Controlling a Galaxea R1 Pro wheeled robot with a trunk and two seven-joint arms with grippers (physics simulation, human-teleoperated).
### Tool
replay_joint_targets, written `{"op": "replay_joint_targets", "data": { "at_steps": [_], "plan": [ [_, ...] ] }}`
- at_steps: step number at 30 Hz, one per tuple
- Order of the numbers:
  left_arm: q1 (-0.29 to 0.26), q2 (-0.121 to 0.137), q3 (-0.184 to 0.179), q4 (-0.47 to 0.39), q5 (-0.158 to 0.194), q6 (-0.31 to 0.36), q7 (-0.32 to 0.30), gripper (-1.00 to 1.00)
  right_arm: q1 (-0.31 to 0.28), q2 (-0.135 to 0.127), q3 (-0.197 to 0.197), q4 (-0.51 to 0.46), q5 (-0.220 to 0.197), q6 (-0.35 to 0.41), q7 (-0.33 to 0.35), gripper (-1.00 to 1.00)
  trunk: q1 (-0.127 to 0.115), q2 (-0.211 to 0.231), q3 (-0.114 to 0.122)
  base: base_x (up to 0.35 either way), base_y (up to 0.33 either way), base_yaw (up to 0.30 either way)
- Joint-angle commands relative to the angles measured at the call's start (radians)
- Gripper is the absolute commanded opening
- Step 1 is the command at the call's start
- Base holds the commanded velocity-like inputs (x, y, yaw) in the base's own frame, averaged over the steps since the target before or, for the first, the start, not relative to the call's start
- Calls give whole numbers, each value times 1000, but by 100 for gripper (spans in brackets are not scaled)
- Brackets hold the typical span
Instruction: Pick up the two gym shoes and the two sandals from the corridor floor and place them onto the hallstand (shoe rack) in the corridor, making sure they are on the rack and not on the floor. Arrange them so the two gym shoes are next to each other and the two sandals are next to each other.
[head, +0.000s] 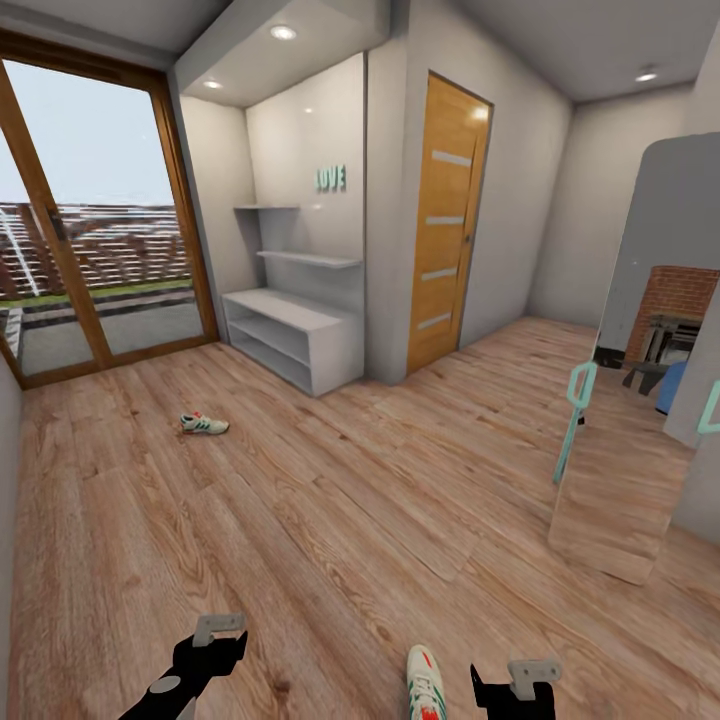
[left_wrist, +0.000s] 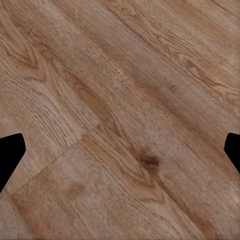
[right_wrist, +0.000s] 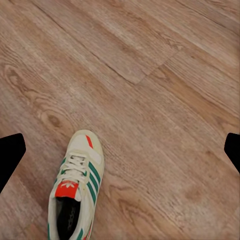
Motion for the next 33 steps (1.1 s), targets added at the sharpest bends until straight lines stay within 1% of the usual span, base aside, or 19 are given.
{"op": "replay_joint_targets", "data": {
  "at_steps": [1, 14, 33],
  "plan": [
    [-1, 0, 0, 1, 4, -3, -1, 100, -1, 0, 0, 1, 1, -3, 0, 100, 4, -8, -4, 0, 0, 0],
    [-1, 1, 0, 1, 4, -3, -2, 100, -1, 0, 0, 2, 1, -3, 0, 100, 54, -99, -45, 0, 0, 0],
    [1, 2, 0, -1, 4, -4, -1, 100, -1, 0, 0, 2, 1, -3, 0, 100, 54, -99, -45, -12, 2, 0]
  ]
}}
